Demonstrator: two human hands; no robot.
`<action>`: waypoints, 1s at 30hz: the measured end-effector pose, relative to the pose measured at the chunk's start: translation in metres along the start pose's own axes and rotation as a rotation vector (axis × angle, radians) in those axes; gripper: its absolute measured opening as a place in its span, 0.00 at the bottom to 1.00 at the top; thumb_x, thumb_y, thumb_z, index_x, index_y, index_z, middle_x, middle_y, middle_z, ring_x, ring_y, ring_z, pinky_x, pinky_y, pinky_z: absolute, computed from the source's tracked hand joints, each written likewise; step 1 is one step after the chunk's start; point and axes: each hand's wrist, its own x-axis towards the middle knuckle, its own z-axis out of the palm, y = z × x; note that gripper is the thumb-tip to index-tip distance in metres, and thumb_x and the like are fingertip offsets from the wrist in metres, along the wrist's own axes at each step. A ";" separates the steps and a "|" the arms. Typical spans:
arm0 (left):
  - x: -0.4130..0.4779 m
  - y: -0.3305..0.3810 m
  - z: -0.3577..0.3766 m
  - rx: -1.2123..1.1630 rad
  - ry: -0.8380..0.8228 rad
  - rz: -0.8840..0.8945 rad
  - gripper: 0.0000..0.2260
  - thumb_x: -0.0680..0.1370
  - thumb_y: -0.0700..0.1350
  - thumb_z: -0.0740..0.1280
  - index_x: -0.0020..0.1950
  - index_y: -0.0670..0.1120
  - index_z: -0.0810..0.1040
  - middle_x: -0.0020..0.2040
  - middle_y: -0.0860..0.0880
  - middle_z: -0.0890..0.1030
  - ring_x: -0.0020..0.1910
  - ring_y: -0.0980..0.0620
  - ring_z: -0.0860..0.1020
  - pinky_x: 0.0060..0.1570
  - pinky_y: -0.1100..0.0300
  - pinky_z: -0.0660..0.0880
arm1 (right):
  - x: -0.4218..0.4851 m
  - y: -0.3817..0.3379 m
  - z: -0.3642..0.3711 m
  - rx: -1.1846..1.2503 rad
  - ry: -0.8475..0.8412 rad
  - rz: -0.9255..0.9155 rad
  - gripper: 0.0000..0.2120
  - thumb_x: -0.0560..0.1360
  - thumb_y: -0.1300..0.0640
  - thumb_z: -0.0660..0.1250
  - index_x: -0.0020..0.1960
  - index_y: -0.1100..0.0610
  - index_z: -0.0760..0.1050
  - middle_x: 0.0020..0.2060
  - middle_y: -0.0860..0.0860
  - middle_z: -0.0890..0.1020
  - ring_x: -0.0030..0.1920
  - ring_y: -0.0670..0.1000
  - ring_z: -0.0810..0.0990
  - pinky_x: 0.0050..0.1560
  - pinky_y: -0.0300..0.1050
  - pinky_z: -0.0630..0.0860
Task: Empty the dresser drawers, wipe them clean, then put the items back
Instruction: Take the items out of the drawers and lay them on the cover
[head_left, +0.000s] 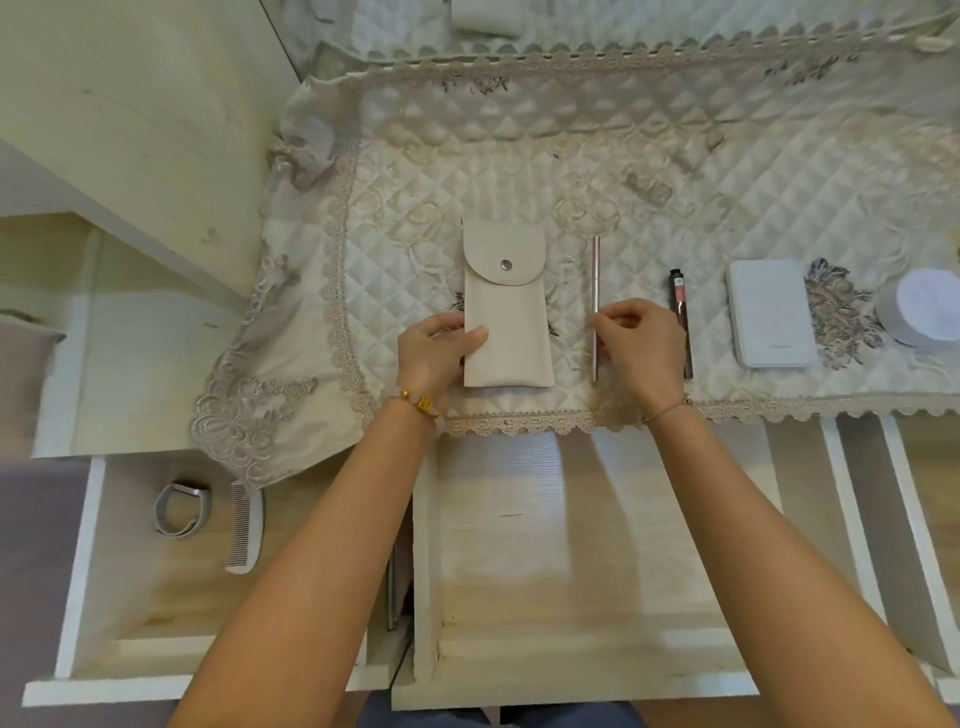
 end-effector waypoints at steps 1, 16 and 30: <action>0.001 -0.002 -0.001 0.014 0.012 0.002 0.14 0.72 0.33 0.71 0.57 0.37 0.76 0.44 0.44 0.81 0.41 0.50 0.81 0.39 0.58 0.81 | 0.000 0.001 0.002 -0.015 -0.007 -0.006 0.03 0.71 0.57 0.68 0.44 0.56 0.80 0.36 0.48 0.81 0.40 0.48 0.81 0.48 0.48 0.79; 0.000 -0.018 0.003 0.283 0.067 0.190 0.10 0.70 0.39 0.73 0.49 0.43 0.77 0.44 0.45 0.81 0.47 0.46 0.81 0.51 0.47 0.78 | -0.015 0.011 0.005 -0.098 0.038 -0.054 0.06 0.73 0.52 0.68 0.45 0.55 0.78 0.38 0.49 0.82 0.42 0.48 0.80 0.46 0.45 0.77; -0.042 -0.043 -0.045 1.185 0.122 0.986 0.21 0.77 0.50 0.61 0.66 0.39 0.72 0.60 0.42 0.77 0.60 0.43 0.75 0.60 0.49 0.70 | -0.067 0.032 0.001 -0.391 -0.015 -0.595 0.22 0.76 0.54 0.61 0.67 0.63 0.67 0.62 0.58 0.74 0.64 0.57 0.71 0.66 0.41 0.61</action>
